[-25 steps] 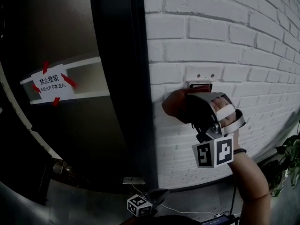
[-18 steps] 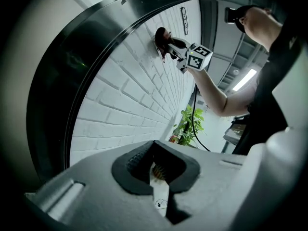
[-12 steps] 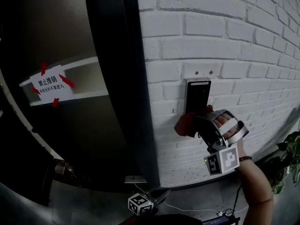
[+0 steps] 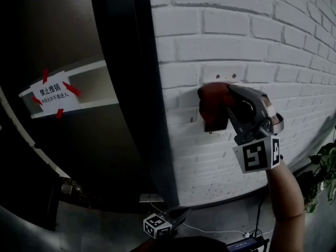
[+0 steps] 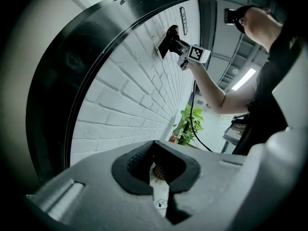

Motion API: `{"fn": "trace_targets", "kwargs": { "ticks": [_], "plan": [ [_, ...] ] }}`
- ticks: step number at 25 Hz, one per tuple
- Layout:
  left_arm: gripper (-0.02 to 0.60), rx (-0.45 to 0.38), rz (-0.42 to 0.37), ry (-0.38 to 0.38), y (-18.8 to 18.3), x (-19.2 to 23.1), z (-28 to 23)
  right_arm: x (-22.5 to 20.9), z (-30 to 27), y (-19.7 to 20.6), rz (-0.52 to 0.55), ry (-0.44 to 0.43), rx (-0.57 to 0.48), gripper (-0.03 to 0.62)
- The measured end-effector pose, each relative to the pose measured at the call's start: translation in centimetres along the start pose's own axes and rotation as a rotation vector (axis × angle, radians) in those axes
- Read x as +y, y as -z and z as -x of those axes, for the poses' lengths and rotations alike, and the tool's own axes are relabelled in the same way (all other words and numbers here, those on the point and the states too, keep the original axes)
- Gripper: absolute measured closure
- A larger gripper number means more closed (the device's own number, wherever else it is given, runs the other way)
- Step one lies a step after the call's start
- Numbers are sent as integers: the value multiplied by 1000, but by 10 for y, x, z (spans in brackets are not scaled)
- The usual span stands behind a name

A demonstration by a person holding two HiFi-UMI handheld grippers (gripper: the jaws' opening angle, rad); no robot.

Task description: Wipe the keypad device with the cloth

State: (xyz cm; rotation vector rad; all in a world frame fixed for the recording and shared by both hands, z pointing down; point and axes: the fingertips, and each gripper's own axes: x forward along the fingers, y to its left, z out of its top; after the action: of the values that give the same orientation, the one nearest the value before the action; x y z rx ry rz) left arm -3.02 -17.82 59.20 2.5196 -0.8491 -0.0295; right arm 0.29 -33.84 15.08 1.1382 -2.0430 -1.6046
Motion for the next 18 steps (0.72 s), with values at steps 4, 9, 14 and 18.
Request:
{"fn": "trace_targets", "kwargs": {
  "ticks": [4, 9, 14, 18],
  "plan": [
    [578, 3, -1, -5, 2, 1, 2, -28, 6, 13, -269, 77, -20, 500],
    [578, 2, -7, -16, 0, 2, 4, -11, 15, 49, -544, 40, -7, 505],
    [578, 10, -22, 4, -3, -3, -2, 47, 27, 78, -652, -44, 35, 508],
    [578, -1, -33, 39, -24, -16, -14, 90, 38, 99, -854, -74, 78, 508]
  ]
}}
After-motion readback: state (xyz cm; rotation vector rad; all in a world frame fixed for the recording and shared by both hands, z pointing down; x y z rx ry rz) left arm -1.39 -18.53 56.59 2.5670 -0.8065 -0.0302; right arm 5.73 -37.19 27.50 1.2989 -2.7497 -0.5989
